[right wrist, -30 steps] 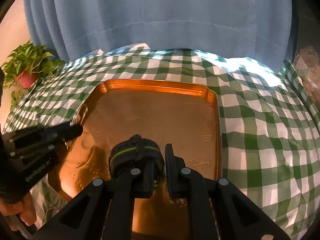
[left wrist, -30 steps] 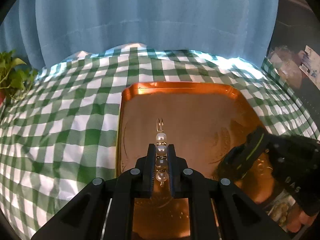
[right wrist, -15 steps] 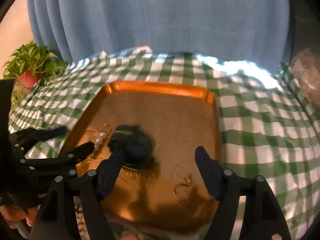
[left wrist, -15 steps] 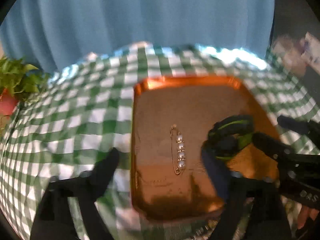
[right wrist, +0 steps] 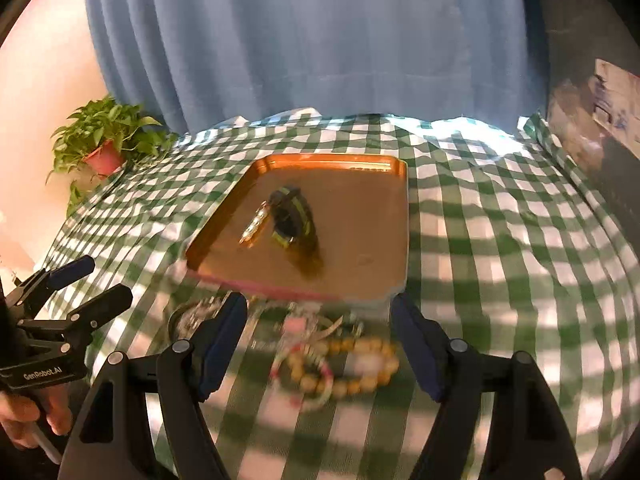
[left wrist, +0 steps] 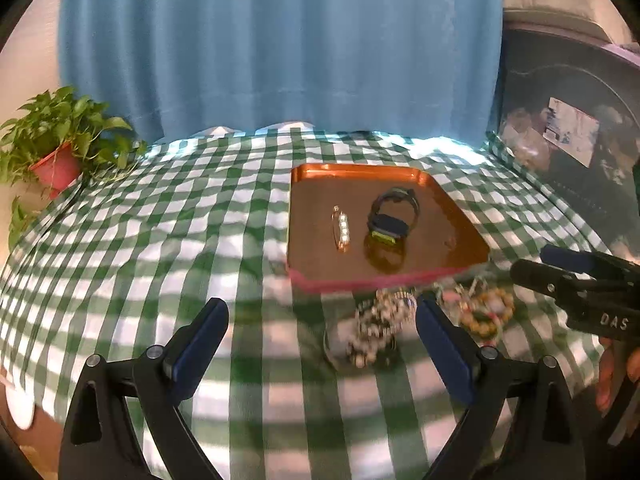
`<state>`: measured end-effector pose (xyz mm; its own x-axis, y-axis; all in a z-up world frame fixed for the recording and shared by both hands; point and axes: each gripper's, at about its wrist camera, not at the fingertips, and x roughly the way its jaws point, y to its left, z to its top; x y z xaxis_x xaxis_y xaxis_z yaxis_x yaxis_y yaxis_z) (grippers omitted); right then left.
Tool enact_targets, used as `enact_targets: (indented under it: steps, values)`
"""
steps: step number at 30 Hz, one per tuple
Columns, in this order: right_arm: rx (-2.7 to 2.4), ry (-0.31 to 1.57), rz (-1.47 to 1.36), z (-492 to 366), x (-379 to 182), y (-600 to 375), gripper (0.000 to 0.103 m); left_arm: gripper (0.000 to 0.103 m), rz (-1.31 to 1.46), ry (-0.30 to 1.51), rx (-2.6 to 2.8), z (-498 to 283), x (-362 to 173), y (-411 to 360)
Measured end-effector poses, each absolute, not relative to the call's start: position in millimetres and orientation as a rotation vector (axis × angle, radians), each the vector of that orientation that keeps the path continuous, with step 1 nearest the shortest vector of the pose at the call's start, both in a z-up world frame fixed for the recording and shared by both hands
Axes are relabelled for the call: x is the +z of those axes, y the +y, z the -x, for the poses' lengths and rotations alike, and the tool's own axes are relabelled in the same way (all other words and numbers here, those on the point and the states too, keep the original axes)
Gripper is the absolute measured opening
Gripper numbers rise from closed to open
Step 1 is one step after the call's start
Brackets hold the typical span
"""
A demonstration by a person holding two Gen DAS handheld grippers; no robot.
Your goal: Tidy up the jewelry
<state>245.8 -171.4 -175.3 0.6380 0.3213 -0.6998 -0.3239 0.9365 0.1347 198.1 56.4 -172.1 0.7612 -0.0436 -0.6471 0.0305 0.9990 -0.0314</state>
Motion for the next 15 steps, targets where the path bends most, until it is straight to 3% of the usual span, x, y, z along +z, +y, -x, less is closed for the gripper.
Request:
enact_targets:
  steps: [8, 15]
  values:
    - [0.428, 0.778, -0.089, -188.1, -177.8, -178.7, 0.074, 0.094, 0.073, 0.658, -0.034, -165.1, -175.7, 64.7]
    - [0.484, 0.735, -0.041, -183.1, -200.1, -165.7, 0.076, 0.094, 0.067, 0.709, -0.05, -181.2, -210.4, 61.5]
